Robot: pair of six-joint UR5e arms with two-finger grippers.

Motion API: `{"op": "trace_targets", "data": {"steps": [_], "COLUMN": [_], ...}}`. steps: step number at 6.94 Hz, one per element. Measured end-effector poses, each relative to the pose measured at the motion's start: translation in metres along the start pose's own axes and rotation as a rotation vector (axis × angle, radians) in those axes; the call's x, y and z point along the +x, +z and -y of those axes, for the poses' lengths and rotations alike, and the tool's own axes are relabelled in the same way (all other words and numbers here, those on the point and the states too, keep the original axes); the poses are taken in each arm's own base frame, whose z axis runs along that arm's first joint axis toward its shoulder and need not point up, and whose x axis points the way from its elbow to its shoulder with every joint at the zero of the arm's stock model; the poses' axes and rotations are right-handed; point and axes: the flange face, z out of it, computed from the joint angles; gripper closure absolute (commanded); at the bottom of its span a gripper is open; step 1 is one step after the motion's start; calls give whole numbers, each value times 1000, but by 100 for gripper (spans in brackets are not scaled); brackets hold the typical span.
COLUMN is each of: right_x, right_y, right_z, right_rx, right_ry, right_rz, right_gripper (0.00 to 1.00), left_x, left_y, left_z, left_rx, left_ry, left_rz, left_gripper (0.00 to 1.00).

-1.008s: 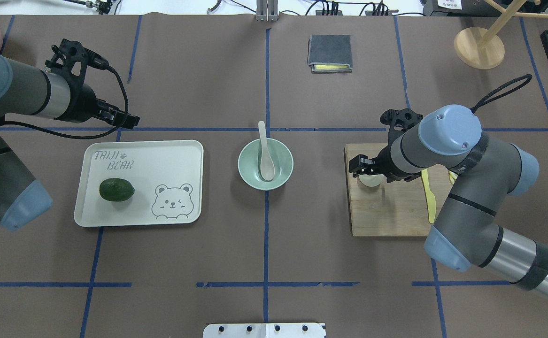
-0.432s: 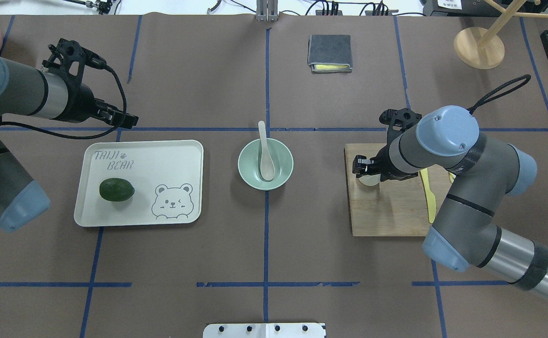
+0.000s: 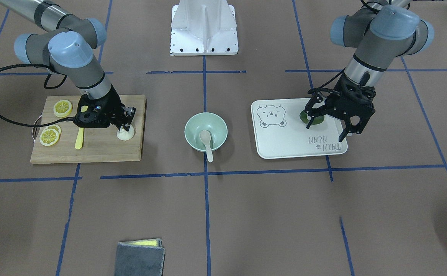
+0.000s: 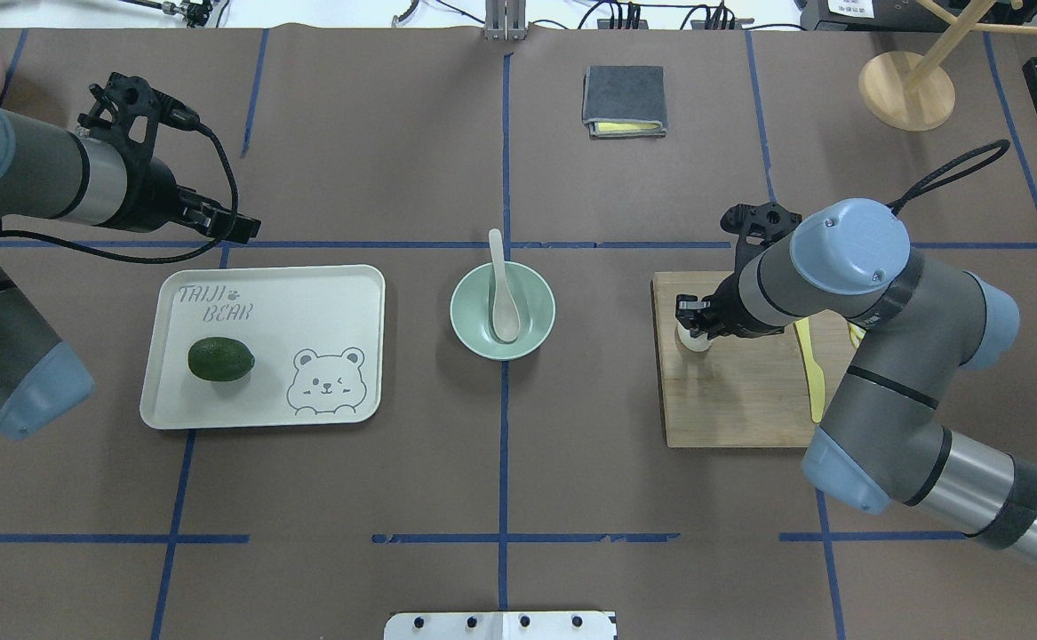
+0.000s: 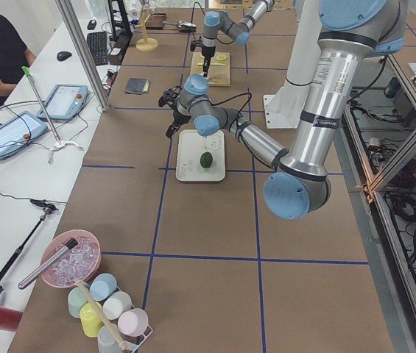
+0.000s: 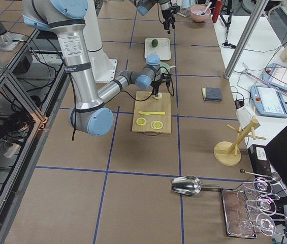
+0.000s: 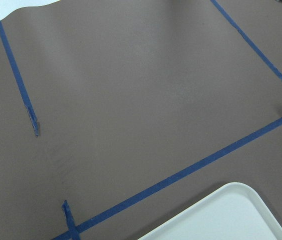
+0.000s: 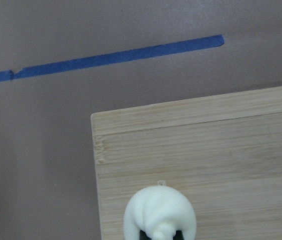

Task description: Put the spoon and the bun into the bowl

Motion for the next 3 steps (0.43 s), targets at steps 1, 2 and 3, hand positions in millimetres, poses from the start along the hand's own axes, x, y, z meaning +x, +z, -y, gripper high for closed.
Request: {"op": "trace_targets", "data": {"steps": [1, 2, 3], "right_x": [-1, -9, -26], "right_y": [-5, -22, -44], "right_z": [0, 0, 2], "right_rx": [4, 17, 37], "right_ry": [-1, -5, 7], "right_rz": [8, 38, 81], "right_gripper": [100, 100, 100], "left_x": [0, 0, -2], "left_y": [-1, -3, -6], "left_z": [0, 1, 3], "left_rx": [2, 5, 10], "left_ry": [0, 0, 0], "left_rz": [-1, -2, -1], "left_gripper": [1, 1, 1]}}
